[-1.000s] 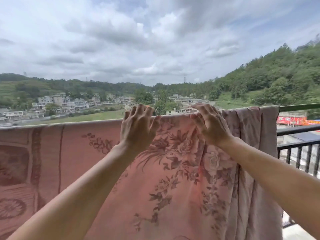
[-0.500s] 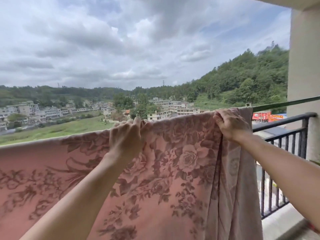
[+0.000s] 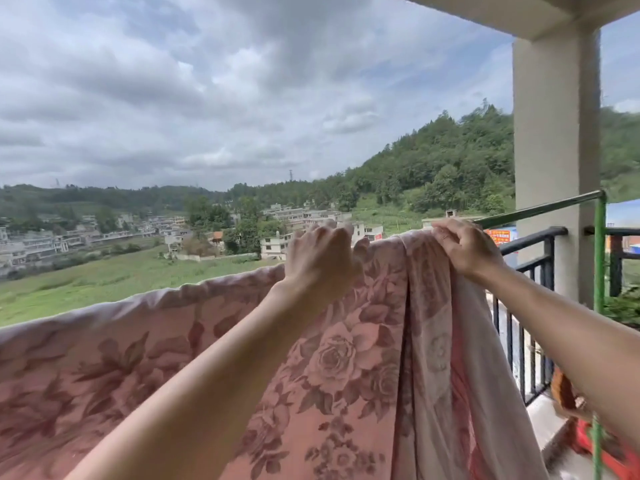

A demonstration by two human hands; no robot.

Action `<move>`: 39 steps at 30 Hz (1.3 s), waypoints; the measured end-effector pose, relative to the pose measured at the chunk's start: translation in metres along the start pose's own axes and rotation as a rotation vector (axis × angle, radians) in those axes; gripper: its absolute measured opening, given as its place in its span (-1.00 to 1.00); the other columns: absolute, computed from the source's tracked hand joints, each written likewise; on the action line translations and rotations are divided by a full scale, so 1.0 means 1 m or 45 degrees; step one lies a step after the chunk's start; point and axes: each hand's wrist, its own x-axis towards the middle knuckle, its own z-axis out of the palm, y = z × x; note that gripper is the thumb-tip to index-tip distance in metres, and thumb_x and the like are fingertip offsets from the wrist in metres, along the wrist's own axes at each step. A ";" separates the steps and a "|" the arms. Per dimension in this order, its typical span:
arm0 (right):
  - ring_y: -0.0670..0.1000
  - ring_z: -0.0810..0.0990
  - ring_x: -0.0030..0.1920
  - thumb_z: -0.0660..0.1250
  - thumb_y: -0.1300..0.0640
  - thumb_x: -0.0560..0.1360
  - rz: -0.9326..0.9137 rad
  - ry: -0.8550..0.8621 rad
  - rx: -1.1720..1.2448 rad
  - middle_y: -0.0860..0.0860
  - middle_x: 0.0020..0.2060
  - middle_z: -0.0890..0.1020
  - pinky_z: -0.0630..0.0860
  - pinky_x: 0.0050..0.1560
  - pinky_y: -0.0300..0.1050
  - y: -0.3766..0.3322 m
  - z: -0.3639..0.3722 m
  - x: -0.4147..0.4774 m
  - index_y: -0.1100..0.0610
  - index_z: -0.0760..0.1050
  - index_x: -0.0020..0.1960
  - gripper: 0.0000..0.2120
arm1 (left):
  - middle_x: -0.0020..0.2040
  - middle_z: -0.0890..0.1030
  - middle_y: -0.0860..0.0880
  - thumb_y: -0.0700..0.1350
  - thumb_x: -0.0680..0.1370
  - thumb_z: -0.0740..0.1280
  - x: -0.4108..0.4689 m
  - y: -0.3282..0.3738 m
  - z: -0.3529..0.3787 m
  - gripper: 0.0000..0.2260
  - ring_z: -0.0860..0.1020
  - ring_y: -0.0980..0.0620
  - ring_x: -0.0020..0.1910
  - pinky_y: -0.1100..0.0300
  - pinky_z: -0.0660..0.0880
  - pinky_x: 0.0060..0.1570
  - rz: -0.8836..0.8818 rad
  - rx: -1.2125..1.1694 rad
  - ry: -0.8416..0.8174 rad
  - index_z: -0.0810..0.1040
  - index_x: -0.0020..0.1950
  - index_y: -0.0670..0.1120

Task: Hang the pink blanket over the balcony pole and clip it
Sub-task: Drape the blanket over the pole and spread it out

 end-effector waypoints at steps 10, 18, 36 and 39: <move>-0.02 0.64 -0.04 0.39 -0.01 0.48 -0.307 -0.072 0.079 -0.02 -0.06 0.71 0.52 -0.04 -0.14 0.061 -0.011 0.061 0.02 0.68 -0.05 -0.85 | -0.41 0.49 0.07 0.16 0.63 0.02 0.051 0.058 0.079 -0.59 0.45 0.10 -0.46 0.26 0.27 -0.47 -0.095 0.219 0.062 0.39 0.30 -0.06; 0.25 0.63 -0.01 0.27 -0.11 0.44 0.100 -0.043 0.053 0.22 -0.09 0.68 0.55 0.04 0.11 0.179 -0.004 0.163 0.10 0.44 -0.35 -0.67 | -0.49 0.45 0.06 0.24 0.60 -0.04 0.056 0.066 0.087 -0.49 0.42 0.14 -0.55 0.32 0.29 -0.49 -0.336 0.365 0.115 0.59 0.01 -0.05; -0.07 0.39 -0.51 0.37 -0.08 0.49 -0.511 -0.300 0.428 -0.15 -0.59 0.45 0.38 -0.43 -0.14 0.159 -0.013 0.134 -0.25 0.51 -0.45 -0.67 | -0.40 0.56 -0.02 0.28 0.58 -0.06 0.059 0.073 0.091 -0.43 0.47 0.02 -0.43 0.23 0.20 -0.38 -0.540 0.480 0.116 0.57 -0.21 -0.06; 0.06 0.43 -0.38 0.37 -0.13 0.46 -0.266 -0.263 0.231 -0.04 -0.53 0.42 0.35 -0.34 -0.06 0.203 -0.022 0.175 0.08 0.45 -0.49 -0.57 | -0.43 0.53 -0.01 0.25 0.59 -0.06 0.062 0.075 0.095 -0.44 0.45 0.07 -0.45 0.27 0.18 -0.40 -0.532 0.488 0.111 0.54 -0.27 -0.07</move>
